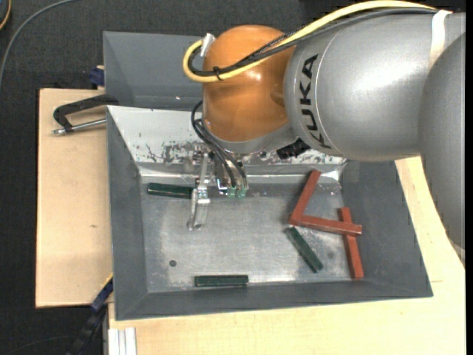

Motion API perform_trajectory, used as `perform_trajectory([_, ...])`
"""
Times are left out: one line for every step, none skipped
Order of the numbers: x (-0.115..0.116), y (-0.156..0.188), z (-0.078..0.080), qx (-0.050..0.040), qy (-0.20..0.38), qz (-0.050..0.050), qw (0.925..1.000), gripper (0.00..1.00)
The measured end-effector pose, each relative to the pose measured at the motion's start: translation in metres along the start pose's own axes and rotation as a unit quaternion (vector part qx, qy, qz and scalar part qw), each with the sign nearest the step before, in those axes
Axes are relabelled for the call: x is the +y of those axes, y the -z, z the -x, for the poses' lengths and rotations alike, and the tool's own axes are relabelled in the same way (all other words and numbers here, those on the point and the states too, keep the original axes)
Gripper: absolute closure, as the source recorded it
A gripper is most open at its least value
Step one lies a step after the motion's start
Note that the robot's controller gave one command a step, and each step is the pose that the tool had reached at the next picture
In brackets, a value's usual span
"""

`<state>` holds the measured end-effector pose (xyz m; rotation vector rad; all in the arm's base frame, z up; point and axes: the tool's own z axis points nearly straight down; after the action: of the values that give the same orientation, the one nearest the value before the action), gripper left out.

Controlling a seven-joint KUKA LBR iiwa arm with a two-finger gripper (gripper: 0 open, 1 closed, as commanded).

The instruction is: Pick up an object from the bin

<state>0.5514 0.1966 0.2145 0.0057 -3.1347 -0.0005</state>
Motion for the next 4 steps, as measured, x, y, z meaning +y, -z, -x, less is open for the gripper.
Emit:
perform_trajectory([0.026,-0.147,0.038,-0.0018,-0.073,0.0,0.9973,0.0])
perform_trajectory([0.034,-0.111,0.048,-0.0071,-0.081,0.003,0.9967,0.0])
perform_trajectory([0.026,-0.113,0.053,-0.0054,-0.153,0.002,0.9882,0.0])
perform_trajectory([0.026,-0.144,0.046,-0.0017,-0.221,0.001,0.9754,0.0])
